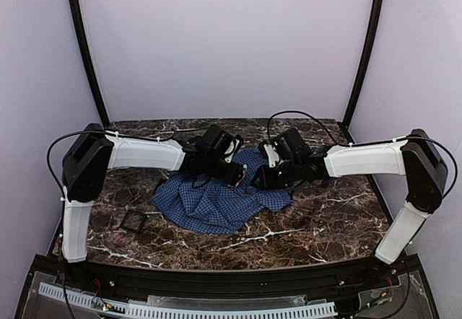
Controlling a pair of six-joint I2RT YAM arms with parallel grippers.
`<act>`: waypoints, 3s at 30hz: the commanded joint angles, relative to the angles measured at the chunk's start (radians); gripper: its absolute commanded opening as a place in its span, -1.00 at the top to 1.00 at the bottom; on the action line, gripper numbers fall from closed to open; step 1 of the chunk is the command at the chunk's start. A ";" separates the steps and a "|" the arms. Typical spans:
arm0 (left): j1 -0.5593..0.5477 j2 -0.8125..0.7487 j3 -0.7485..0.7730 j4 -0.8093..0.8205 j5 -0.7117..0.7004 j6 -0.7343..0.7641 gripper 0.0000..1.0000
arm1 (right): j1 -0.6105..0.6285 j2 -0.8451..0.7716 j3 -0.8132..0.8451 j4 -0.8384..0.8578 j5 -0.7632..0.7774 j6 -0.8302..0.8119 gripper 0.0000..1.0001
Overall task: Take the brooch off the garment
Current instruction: Pick up the brooch from the crumpled clothing.
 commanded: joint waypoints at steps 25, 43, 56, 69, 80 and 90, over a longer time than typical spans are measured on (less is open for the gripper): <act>0.031 -0.064 -0.038 0.041 0.117 -0.058 -0.17 | 0.184 0.277 0.189 -0.116 0.455 -0.100 -0.01; 0.033 -0.110 -0.049 0.037 0.091 -0.069 -0.25 | 0.212 0.297 0.230 -0.192 0.638 -0.034 0.74; 0.043 -0.271 -0.075 0.005 0.063 -0.082 -0.80 | 0.106 0.061 0.129 -0.045 0.414 0.022 1.00; 0.065 -0.359 -0.137 0.030 0.326 -0.116 -0.97 | 0.000 -0.106 -0.011 0.281 -0.053 0.024 1.00; 0.093 -0.433 -0.131 0.058 0.384 -0.138 -0.97 | -0.003 -0.194 0.030 0.245 -0.090 -0.034 1.00; 0.100 -0.470 -0.205 0.222 0.323 -0.036 -0.97 | -0.005 -0.248 0.046 0.227 0.022 -0.191 1.00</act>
